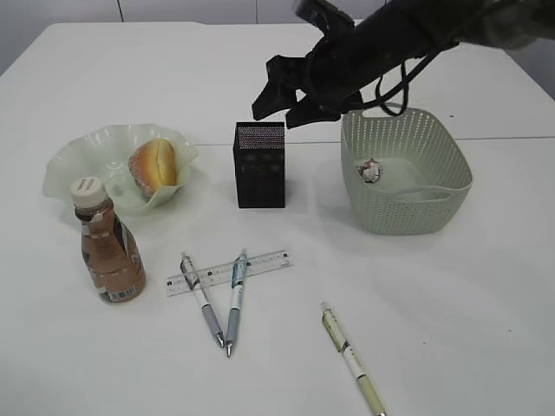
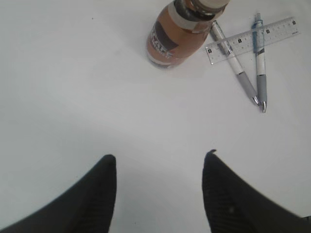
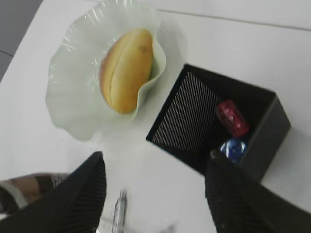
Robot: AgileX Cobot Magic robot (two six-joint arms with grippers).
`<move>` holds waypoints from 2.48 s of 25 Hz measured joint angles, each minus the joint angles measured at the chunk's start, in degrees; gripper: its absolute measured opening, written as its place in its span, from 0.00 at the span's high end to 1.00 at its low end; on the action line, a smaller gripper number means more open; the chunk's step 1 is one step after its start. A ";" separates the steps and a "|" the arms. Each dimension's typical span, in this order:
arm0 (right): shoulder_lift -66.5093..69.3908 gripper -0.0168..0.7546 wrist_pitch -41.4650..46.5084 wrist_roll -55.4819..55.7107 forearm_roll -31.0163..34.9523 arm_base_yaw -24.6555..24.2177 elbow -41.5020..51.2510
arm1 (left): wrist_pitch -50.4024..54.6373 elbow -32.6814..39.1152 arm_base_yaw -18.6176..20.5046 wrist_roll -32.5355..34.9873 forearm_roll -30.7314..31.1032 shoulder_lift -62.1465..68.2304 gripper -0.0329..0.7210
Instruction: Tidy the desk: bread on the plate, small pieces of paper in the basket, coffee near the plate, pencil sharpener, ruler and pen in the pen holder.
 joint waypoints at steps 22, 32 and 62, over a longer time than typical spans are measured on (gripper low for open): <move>-43.33 0.37 15.07 19.90 -36.20 1.56 40.50 | 0.30 0.00 0.00 0.00 0.00 0.00 0.40; -61.58 0.37 14.53 31.59 -55.34 1.56 55.09 | -3.10 -0.25 0.00 0.09 -0.23 0.00 0.40; -62.17 0.37 11.34 34.58 -53.99 1.56 55.28 | 1.14 -50.33 -14.68 37.94 -9.06 47.71 0.40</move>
